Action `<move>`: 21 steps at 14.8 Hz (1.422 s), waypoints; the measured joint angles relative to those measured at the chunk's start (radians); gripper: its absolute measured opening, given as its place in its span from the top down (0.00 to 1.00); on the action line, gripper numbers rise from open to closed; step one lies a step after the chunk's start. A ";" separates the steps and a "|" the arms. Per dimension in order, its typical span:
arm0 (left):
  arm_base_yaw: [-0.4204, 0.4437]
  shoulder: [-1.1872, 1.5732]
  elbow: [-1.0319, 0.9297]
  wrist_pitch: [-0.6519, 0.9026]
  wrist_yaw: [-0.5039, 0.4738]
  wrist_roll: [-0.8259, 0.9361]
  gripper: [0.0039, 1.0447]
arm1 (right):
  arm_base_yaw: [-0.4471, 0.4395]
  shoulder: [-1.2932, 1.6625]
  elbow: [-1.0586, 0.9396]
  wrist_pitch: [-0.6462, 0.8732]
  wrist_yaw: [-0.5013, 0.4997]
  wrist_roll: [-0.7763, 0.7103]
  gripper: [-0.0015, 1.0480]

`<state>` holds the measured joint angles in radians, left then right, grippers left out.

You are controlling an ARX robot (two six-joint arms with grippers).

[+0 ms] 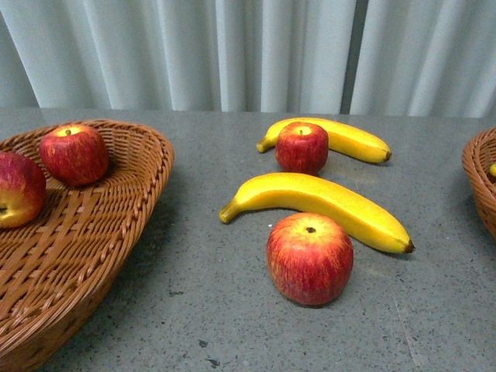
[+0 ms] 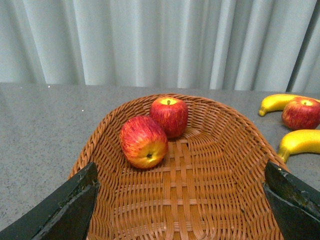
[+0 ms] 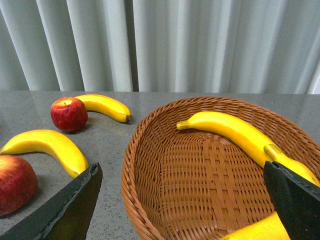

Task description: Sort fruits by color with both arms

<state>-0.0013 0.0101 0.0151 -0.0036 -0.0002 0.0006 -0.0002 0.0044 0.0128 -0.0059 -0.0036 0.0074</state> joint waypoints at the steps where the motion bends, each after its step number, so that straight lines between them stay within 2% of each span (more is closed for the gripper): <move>1: 0.000 0.000 0.000 0.000 0.000 0.000 0.06 | 0.000 0.000 0.000 0.000 0.000 0.000 0.06; 19: 0.000 0.000 0.000 0.000 0.000 0.000 0.06 | 0.000 0.000 0.000 0.000 0.000 0.000 0.06; 20: -0.098 0.216 0.082 0.005 -0.395 -0.018 0.06 | 0.000 0.000 0.000 0.002 0.001 -0.001 0.06; 21: 0.003 0.365 0.152 0.206 -0.342 0.013 0.06 | 0.001 0.000 0.000 0.000 0.003 -0.001 0.06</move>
<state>0.0017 0.3752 0.1673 0.2020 -0.3424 0.0139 0.0006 0.0044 0.0128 -0.0055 -0.0002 0.0067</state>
